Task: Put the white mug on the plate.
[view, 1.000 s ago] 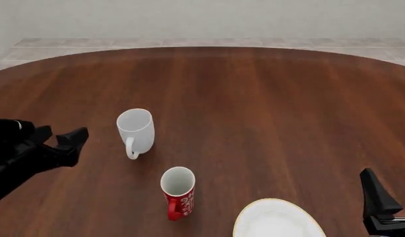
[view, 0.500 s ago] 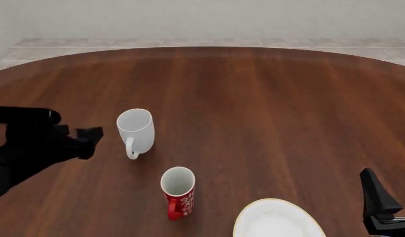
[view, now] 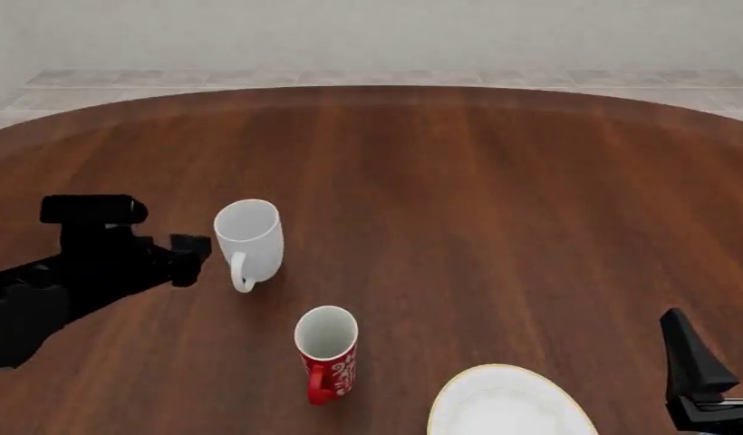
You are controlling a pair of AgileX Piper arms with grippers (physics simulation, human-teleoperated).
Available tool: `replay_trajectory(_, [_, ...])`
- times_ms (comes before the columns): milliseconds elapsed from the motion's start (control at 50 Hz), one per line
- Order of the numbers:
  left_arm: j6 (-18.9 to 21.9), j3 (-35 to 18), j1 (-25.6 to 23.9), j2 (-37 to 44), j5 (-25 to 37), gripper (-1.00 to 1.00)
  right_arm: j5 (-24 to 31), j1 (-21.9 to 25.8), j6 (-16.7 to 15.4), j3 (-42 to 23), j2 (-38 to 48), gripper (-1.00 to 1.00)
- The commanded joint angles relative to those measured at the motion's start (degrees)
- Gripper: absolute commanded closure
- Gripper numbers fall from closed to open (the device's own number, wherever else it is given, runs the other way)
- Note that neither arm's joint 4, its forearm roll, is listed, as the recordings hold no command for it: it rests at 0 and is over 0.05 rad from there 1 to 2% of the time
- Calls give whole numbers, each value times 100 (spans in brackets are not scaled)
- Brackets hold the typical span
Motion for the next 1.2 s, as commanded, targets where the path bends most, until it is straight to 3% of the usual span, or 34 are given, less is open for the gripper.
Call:
replay_trajectory(20, [-397,-20,-53,453,-240,-100,1,0,2,0,-2,-100])
replay_trajectory(640, [-691,25,-96,1514,-1159,-100,0,-1,0,0,1,-100])
replay_trajectory(1200, [-724,29,-329,1931,-1470,-100,-52,3,0,19,33,-100])
